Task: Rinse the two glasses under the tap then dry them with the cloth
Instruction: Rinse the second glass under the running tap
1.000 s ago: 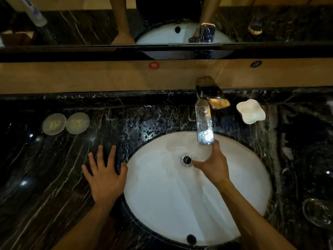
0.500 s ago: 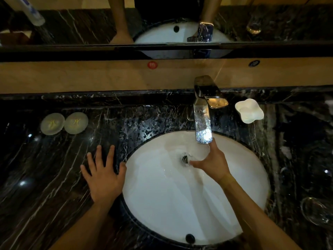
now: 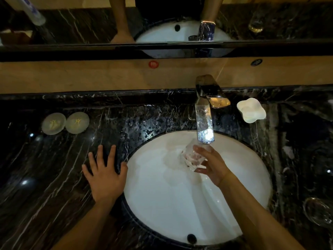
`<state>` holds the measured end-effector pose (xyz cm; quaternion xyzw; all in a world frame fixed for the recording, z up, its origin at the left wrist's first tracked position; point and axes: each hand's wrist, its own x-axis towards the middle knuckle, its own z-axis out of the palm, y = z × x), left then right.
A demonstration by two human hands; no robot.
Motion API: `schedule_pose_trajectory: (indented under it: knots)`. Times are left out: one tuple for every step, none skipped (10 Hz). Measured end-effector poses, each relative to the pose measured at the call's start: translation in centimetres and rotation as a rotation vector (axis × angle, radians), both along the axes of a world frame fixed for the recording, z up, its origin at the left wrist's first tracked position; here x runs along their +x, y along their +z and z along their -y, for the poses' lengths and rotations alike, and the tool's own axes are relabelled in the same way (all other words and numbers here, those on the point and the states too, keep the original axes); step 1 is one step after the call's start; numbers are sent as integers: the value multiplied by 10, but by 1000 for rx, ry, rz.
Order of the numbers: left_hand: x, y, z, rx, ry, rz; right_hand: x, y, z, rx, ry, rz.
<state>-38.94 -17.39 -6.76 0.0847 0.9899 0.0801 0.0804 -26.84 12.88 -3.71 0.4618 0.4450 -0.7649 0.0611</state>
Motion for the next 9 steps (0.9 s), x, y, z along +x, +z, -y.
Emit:
schedule_pose_trajectory:
  knots:
    - [0,0,0,-9,-2,-4,-5,-3,4,-143,-74,19]
    - [1,0,0,-13,-4,-12,-14,-3,6,-306,-180,8]
    - [0,0,0,-9,0,-9,-20,-3,6,-491,-294,-42]
    - [1,1,-1,-1,-2,-4,-24,0,5,-579,-382,-101]
    - [0,1,0,-2,-6,-8,-27,9,4,-635,-487,-120]
    - [0,0,0,-4,-8,-9,-24,7,1,-665,-549,-83]
    - [0,0,0,-4,-6,-9,-12,-4,-3,-775,-619,-76]
    - [0,-1,0,-6,-5,-6,1,-2,1,-872,-608,-205]
    - [0,-2,1,-13,-7,-6,8,-1,2,-920,-559,-241]
